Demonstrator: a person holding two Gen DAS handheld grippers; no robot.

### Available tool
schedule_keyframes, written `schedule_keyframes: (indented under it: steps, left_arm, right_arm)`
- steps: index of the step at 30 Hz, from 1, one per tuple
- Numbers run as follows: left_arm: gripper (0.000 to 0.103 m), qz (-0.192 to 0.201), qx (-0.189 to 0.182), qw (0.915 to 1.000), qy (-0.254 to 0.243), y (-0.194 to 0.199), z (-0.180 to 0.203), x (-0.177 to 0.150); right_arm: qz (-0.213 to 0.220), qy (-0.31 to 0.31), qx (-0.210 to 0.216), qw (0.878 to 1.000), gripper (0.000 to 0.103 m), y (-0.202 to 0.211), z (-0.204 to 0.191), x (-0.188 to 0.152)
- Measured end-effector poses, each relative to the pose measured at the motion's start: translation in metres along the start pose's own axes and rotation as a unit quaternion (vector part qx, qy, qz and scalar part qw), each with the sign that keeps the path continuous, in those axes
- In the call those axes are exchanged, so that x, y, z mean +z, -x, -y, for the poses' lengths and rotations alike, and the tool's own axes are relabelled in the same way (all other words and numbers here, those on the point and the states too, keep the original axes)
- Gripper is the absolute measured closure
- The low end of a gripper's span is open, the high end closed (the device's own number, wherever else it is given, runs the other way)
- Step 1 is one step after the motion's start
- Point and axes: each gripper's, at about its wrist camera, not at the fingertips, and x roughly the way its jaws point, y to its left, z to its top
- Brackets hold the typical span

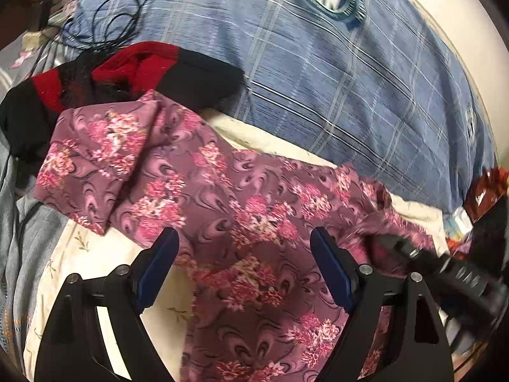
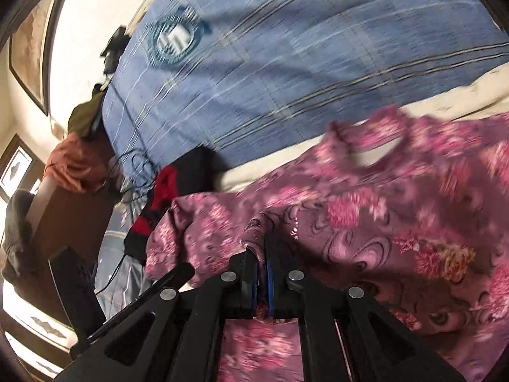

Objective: Fold small clothes

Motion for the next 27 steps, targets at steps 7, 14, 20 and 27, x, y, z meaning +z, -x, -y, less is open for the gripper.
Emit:
schedule_keyframes:
  steps: [7,14,20,27]
  left_arm:
    - [0.019,-0.032,-0.025,0.9992,0.008,-0.010,0.000,-0.003]
    - [0.019,-0.112,-0.115,0.9868,-0.018,-0.024,0.034,-0.029]
    - [0.019,-0.152,-0.115,0.9783,-0.081,-0.041,0.076,-0.054]
    - [0.095,-0.097,-0.071,0.9881,-0.096,-0.049,0.089,-0.057]
  right_arm:
    - [-0.075,-0.043,-0.018,0.996,0.092,-0.038,0.021,-0.028]
    - [-0.024,-0.032,0.024,0.999,0.061,0.063,0.044,-0.034]
    - [0.061,-0.159,-0.027,0.985,0.060,0.153,0.140,-0.062]
    - [0.167,-0.295,0.001,0.941,0.060,0.188,0.217,-0.058]
